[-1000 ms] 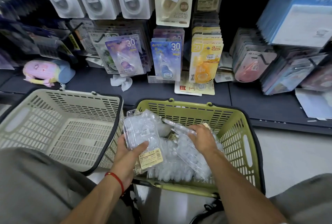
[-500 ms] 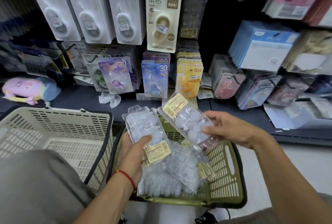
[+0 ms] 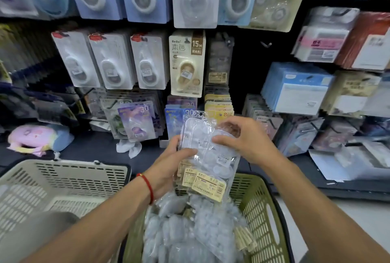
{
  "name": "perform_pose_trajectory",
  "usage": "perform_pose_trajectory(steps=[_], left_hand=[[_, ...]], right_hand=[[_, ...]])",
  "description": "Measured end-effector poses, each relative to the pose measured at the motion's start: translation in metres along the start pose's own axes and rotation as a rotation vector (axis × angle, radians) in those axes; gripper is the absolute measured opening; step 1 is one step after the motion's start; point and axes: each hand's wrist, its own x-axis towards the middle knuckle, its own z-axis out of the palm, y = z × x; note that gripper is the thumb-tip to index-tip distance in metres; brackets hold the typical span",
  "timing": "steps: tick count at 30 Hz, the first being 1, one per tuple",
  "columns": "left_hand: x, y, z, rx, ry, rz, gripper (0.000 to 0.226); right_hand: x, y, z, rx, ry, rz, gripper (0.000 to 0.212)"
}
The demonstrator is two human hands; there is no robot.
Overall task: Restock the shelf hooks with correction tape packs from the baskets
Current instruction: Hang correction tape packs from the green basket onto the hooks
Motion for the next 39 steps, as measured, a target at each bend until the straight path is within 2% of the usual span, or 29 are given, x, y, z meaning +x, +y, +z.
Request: perform_pose_trajectory(steps=[3,4,8,10,12,14,17,20,24,27,31,39], left_hand=[[0.013,0.017,0.001,0.034,-0.09,-0.004,0.094],[0.018,0.022,0.003,0.072,-0.114,0.02,0.101],[0.038,0.047,0.018,0.03,-0.097,0.114,0.097],[0.046,0.058,0.022,-0.052,-0.056,0.175,0.093],[0.051,0.064,0.025,-0.103,0.019,0.237,0.099],[0.053,0.064,0.027,-0.096,0.083,0.28,0.11],[0.052,0.059,0.031,-0.097,0.116,0.323,0.101],[0.048,0.06,0.034,-0.158,0.155,0.343,0.092],[0.046,0.066,0.028,-0.249,0.213,0.357,0.078],[0.044,0.069,0.024,-0.229,0.27,0.442,0.064],[0.042,0.071,0.016,-0.17,0.322,0.506,0.063],[0.038,0.078,0.004,-0.125,0.38,0.524,0.059]], right_hand=[[0.012,-0.008,0.004,-0.08,0.142,-0.089,0.039],[0.017,-0.011,0.004,-0.082,0.174,-0.111,0.039],[0.035,-0.022,-0.002,-0.137,0.347,-0.125,0.048],[0.036,-0.021,-0.008,-0.001,0.413,-0.025,0.048],[0.032,-0.018,-0.009,0.207,0.364,0.103,0.039],[0.026,-0.013,-0.002,0.343,0.307,0.185,0.04],[0.026,-0.015,0.009,0.345,0.324,0.154,0.016],[0.031,-0.022,0.017,0.331,0.33,0.128,0.024],[0.047,-0.03,0.014,0.497,0.458,0.135,0.03],[0.066,-0.04,0.001,0.474,0.523,0.064,0.03],[0.088,-0.043,-0.01,0.473,0.601,0.078,0.03],[0.087,-0.034,-0.024,0.455,0.563,0.12,0.031]])
